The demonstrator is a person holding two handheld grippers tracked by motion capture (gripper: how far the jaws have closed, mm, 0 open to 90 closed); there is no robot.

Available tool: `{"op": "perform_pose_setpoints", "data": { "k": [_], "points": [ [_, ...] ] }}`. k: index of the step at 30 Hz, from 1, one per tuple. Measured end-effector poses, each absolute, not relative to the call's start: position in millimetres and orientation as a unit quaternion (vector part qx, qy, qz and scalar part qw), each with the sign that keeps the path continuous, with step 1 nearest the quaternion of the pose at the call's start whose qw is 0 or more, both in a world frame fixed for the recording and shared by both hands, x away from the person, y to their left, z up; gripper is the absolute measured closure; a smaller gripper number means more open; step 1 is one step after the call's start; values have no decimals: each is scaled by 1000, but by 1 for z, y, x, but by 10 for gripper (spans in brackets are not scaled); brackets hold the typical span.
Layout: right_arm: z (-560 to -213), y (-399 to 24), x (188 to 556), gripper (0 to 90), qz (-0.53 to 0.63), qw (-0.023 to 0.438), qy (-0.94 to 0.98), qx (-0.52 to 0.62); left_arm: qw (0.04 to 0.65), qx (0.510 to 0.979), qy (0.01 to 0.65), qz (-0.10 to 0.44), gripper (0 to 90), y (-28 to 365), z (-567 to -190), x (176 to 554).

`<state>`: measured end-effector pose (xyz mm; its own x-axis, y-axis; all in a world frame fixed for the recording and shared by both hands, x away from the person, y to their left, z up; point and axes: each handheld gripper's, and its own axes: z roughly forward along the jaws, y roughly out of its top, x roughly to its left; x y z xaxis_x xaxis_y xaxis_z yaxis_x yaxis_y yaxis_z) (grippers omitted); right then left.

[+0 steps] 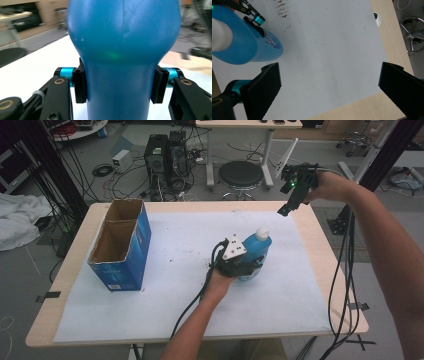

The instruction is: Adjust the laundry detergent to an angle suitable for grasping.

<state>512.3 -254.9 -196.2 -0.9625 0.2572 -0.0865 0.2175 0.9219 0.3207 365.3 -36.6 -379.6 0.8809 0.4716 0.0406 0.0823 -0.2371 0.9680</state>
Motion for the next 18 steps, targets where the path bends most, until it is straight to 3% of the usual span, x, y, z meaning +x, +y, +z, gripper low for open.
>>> {"op": "perform_pose_setpoints", "data": {
  "k": [8, 18],
  "points": [
    [-196, -250, 509, 33, 153, 64, 979, 122, 591, 797, 95, 76, 453, -20, -376, 380],
    [-196, -247, 507, 33, 151, 64, 979, 122, 597, 800, 50, 28, 453, 2, -383, 395]
  ]
}}
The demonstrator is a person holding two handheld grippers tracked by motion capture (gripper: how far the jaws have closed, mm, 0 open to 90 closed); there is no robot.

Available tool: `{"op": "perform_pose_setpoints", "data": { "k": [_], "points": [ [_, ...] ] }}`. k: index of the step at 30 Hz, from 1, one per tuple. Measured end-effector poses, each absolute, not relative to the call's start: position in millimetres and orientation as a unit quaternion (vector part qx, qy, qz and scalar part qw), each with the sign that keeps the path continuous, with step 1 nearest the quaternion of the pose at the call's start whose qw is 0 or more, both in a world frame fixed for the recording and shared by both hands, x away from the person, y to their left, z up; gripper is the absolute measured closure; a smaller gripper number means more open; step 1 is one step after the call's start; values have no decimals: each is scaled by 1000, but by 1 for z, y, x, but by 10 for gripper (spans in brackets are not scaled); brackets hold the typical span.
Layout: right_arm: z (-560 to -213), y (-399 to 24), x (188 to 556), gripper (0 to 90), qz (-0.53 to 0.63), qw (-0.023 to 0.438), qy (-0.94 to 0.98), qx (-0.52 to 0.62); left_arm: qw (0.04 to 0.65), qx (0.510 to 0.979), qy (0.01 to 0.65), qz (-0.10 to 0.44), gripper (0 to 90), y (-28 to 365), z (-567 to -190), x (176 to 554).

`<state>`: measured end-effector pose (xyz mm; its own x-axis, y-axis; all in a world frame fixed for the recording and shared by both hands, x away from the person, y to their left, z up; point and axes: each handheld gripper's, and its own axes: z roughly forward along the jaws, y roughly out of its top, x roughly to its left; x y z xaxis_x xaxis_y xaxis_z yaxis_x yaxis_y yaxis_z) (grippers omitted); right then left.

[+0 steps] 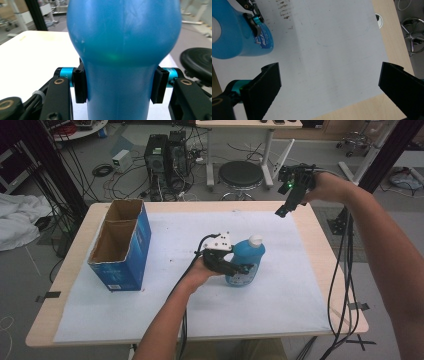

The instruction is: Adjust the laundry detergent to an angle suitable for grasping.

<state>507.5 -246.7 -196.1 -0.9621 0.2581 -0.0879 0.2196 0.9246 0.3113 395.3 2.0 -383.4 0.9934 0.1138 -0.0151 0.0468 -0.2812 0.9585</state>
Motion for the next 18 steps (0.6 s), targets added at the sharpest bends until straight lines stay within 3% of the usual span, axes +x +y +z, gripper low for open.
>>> {"op": "perform_pose_setpoints", "data": {
  "k": [10, 18],
  "points": [
    [-198, -243, 509, 33, 151, 61, 979, 122, 587, 810, 17, -11, 453, 16, -387, 409],
    [-199, -242, 510, 33, 150, 60, 980, 119, 592, 806, 14, -8, 454, 27, -385, 419]
  ]
}}
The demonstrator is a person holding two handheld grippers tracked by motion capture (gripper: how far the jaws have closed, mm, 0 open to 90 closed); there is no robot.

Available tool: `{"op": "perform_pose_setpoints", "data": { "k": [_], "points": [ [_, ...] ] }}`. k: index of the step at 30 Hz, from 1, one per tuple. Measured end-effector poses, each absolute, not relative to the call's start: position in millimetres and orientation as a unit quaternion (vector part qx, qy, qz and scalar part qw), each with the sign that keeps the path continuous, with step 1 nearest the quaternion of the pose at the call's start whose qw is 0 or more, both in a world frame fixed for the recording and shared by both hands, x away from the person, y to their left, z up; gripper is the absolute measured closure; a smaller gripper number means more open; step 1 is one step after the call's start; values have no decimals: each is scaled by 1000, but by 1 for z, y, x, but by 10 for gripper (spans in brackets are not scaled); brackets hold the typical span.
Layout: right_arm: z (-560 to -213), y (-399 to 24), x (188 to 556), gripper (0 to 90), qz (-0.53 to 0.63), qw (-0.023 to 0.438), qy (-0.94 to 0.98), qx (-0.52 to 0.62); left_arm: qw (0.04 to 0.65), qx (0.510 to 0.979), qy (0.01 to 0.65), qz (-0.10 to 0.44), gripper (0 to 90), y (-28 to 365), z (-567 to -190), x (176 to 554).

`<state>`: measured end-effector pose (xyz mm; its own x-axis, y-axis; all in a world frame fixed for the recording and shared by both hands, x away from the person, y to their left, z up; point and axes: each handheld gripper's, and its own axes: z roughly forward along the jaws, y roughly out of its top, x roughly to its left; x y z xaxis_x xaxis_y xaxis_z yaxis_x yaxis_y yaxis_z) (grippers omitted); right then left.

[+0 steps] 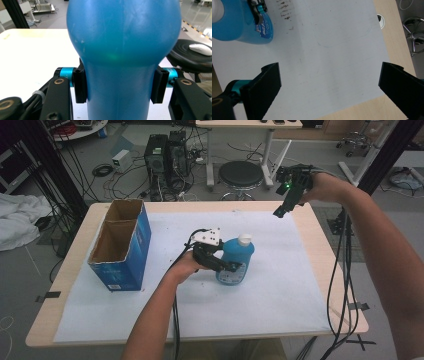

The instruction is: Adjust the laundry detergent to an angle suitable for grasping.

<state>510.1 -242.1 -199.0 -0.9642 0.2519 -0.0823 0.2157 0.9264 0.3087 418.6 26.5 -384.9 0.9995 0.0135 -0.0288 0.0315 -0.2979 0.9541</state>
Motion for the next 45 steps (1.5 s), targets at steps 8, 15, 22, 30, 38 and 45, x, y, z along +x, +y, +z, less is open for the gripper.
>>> {"op": "perform_pose_setpoints", "data": {
  "k": [8, 15, 22, 30, 38, 45],
  "points": [
    [-199, -242, 511, 33, 149, 60, 980, 121, 589, 808, 13, -3, 453, 26, -390, 425],
    [-198, -245, 510, 33, 148, 62, 979, 124, 571, 821, 8, -6, 453, 24, -398, 428],
    [-195, -248, 507, 33, 149, 65, 978, 129, 573, 820, 17, -6, 449, 26, -399, 428],
    [-192, -248, 502, 33, 149, 70, 978, 127, 569, 822, 32, -3, 436, 34, -401, 422],
    [-194, -241, 500, 33, 149, 69, 979, 120, 562, 827, 35, 3, 424, 36, -401, 415],
    [-193, -240, 499, 33, 148, 70, 979, 120, 563, 825, 40, 3, 378, 34, -400, 413]
  ]
}}
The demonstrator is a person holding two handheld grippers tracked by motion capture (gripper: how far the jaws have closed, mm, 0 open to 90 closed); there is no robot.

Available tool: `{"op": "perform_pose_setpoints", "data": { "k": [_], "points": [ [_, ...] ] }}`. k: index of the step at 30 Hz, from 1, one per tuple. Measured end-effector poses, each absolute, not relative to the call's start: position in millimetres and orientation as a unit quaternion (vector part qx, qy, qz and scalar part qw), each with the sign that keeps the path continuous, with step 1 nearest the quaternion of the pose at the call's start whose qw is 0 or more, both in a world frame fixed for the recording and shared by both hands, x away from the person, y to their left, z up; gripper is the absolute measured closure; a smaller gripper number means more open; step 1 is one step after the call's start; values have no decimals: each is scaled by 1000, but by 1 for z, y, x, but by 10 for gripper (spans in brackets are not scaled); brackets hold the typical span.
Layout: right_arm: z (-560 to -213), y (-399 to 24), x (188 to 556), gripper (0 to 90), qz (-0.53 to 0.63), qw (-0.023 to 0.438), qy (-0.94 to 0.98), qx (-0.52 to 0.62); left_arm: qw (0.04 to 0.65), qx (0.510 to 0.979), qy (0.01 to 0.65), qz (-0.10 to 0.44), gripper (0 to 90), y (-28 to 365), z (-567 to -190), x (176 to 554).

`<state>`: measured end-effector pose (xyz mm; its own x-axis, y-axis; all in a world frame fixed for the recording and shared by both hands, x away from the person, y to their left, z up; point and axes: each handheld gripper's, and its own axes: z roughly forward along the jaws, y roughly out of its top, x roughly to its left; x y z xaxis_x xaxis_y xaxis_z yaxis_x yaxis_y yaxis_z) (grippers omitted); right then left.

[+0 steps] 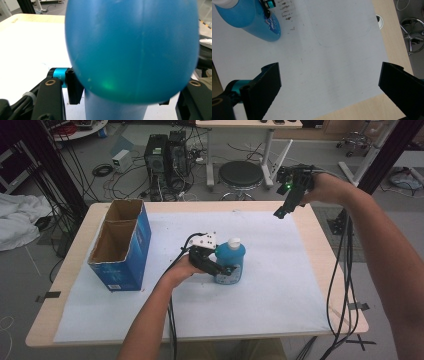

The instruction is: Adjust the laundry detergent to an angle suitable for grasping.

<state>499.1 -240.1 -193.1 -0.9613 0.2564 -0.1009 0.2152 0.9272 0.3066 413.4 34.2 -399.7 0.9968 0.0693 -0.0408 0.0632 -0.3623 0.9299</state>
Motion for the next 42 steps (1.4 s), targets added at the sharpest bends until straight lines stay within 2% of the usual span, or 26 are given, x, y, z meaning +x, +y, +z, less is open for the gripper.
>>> {"op": "perform_pose_setpoints", "data": {
  "k": [4, 6, 10, 13, 35, 42],
  "points": [
    [-193, -240, 499, 33, 149, 71, 979, 119, 562, 826, 44, 1, 376, 34, -399, 413],
    [-193, -240, 498, 33, 149, 71, 979, 120, 560, 826, 54, 0, 316, 35, -399, 413],
    [-192, -241, 498, 33, 151, 72, 979, 119, 564, 824, 55, 4, 314, 36, -395, 409],
    [-191, -242, 497, 33, 151, 73, 978, 121, 566, 822, 66, 13, 247, 37, -391, 407],
    [-184, -247, 487, 33, 153, 81, 978, 120, 546, 830, 93, 70, 246, 55, -370, 387],
    [-181, -250, 484, 33, 154, 85, 977, 118, 515, 848, 101, 78, 246, 72, -356, 375]
  ]
}}
